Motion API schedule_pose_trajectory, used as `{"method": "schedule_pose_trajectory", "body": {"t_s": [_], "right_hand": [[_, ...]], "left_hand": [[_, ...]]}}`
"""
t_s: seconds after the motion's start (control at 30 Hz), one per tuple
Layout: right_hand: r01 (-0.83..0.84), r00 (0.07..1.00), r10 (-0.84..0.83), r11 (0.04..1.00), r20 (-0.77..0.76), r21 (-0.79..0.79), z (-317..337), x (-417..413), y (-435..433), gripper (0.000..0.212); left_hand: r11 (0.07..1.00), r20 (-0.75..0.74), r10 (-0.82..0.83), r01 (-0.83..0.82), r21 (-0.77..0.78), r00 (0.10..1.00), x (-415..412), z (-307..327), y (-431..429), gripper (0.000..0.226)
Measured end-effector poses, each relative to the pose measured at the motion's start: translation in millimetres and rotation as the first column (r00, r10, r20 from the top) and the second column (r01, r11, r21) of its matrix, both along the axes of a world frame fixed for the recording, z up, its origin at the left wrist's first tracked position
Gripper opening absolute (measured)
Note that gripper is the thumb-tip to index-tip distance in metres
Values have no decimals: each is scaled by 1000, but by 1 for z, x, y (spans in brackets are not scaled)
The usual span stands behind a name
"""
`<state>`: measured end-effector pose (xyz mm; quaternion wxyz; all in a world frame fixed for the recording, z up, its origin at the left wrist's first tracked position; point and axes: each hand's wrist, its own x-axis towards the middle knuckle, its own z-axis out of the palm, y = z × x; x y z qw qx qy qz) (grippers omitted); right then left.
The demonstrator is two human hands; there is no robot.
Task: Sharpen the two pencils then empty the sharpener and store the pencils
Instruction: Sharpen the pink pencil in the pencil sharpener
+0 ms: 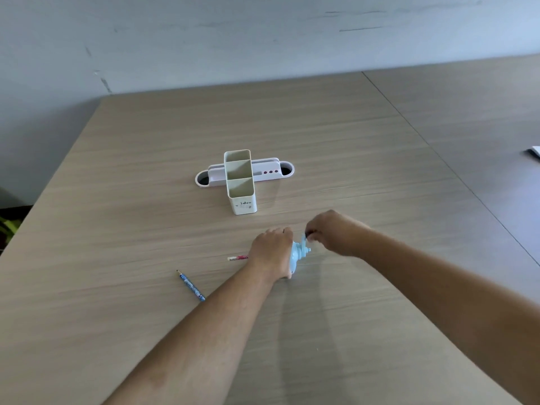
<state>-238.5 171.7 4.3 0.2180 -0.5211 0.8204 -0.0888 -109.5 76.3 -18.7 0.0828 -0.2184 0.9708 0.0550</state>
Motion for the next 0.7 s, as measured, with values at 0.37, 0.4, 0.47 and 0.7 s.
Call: {"method": "schedule_pose_trajectory", "body": {"t_s": [0.37,0.4,0.47,0.7], "right_hand": [[-71,991,53,987,125,145,-20,31,31,21],[-88,991,73,987,113,135,-8,23,25,21],[-46,997,42,997,63,65,4,2,2,20],[86,995,-90,991,33,104,-58,22,3,20]], "left_hand": [[998,-3,67,-67,19,998,-2,-6,1,56],[998,-7,52,-52,17,999,0,-5,0,56],[1000,-9,20,-20,8,1000,1,-3,0,58],[997,12,63,-63,39,998,-3,-5,-1,59]]}}
